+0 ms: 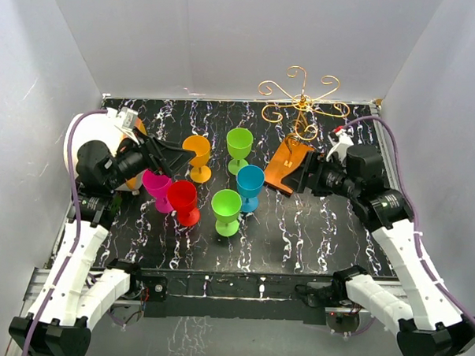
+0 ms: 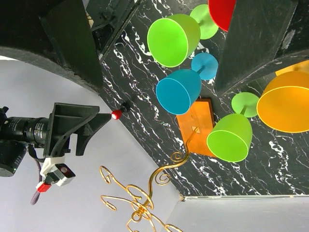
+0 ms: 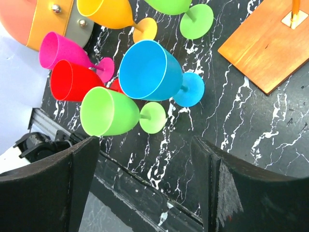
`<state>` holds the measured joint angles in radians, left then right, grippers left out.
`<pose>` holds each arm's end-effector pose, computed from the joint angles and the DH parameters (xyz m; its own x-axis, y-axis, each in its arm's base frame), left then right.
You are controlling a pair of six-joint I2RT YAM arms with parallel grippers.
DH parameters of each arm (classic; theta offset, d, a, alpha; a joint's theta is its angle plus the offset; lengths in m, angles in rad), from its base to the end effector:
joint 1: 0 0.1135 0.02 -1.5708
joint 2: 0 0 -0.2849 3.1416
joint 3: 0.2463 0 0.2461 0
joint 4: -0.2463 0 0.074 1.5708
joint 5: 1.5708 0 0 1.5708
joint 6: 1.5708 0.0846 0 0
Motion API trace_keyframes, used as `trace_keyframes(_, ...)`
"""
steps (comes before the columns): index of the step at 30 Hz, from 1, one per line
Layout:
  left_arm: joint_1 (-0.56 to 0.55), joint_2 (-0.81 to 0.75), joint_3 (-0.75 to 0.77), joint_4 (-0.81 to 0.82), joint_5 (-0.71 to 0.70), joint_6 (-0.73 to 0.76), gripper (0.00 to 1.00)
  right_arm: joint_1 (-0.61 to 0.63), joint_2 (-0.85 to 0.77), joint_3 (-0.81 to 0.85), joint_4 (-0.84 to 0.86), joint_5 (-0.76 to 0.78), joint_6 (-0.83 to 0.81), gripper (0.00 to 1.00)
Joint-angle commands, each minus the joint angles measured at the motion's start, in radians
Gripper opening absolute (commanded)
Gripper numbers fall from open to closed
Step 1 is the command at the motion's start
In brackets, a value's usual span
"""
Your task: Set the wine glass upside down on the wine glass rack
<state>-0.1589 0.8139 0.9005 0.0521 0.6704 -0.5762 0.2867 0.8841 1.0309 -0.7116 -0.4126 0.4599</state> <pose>0.1851 -0.0829 0.4204 -0.2841 -0.3868 -0.8773 0.6878 0.5552 -0.4676 0.1771 0.0876 0.3470 -0.7192 0.2119 -0.6617 -0.2954 0.7687 0.5673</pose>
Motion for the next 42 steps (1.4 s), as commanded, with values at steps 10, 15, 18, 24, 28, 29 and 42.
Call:
trace_keyframes(10,0.001,0.018,-0.001,0.021,0.038,-0.005,0.99,0.454,0.219,0.062,0.114,0.692,0.197,0.56)
trace_keyframes(15,-0.002,-0.014,-0.018,0.065,0.067,-0.012,0.99,0.555,0.316,0.117,0.067,0.932,0.303,0.54)
trace_keyframes(18,-0.004,-0.025,-0.013,0.050,0.069,0.003,0.99,0.555,0.312,0.100,0.118,0.943,0.318,0.54)
trace_keyframes(24,-0.017,-0.020,-0.007,0.028,0.057,0.020,0.99,0.556,0.385,0.114,0.127,0.917,0.326,0.51)
trace_keyframes(28,-0.021,-0.016,-0.005,0.029,0.054,0.023,0.99,0.557,0.432,0.176,0.096,0.966,0.354,0.48)
trace_keyframes(29,-0.021,-0.016,-0.005,0.028,0.053,0.024,0.99,0.557,0.440,0.183,0.094,0.971,0.357,0.47)
trace_keyframes(42,-0.029,-0.021,-0.001,-0.015,0.034,0.052,0.99,0.559,0.503,0.171,0.061,0.972,0.346,0.23)
